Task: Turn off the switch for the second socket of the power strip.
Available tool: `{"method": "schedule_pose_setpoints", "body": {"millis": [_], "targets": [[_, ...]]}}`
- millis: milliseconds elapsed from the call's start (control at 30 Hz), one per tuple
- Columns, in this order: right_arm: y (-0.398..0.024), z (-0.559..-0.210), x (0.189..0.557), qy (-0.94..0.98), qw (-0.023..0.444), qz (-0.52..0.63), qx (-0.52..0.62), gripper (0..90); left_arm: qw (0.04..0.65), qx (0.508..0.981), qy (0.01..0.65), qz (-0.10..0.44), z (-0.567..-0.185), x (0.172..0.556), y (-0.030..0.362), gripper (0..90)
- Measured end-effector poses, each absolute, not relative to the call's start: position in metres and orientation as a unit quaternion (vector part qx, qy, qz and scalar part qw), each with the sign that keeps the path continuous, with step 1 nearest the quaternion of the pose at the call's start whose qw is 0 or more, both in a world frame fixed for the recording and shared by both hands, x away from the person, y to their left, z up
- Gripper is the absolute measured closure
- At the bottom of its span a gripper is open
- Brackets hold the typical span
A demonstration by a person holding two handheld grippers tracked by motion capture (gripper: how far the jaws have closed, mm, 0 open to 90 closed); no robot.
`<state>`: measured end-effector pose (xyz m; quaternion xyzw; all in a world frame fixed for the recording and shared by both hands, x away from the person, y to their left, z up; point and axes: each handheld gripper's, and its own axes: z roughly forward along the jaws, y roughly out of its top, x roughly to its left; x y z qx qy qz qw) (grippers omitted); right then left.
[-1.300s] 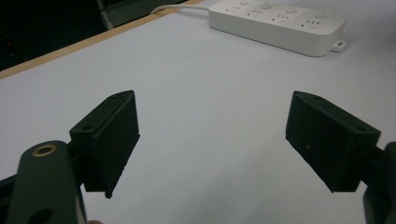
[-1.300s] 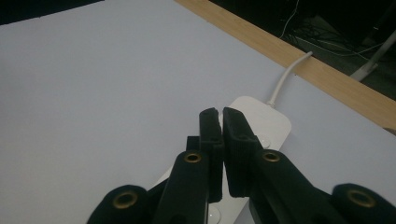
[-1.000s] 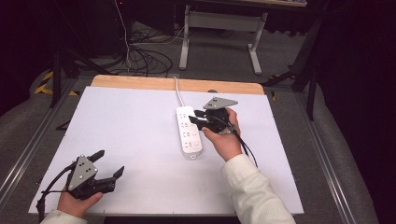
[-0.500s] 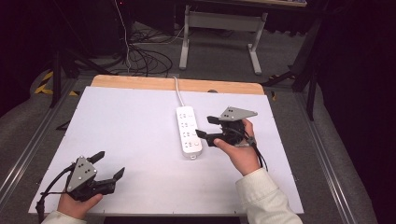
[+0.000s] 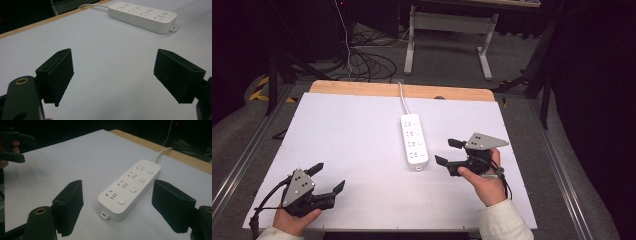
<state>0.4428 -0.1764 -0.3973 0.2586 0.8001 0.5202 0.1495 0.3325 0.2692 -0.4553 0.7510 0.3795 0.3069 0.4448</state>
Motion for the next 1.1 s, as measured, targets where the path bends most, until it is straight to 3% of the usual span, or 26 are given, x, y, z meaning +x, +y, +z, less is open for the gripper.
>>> {"method": "schedule_pose_setpoints", "body": {"millis": [300, 933, 1100], "targets": [[-0.197, -0.422, 0.424, 0.798, 0.138, 0.521, 0.271, 18.3, 0.450, 0.744, 0.384, 0.312, -0.454, 0.330, 0.270, 16.4], [-0.218, -0.470, 0.397, 0.797, 0.127, 0.514, 0.289, 15.7, 0.455, 0.746, 0.373, 0.311, -0.456, 0.329, 0.272, 15.5], [-0.222, -0.479, 0.395, 0.798, 0.122, 0.508, 0.301, 11.5, 0.459, 0.744, 0.376, 0.307, -0.457, 0.326, 0.274, 15.4]]}}
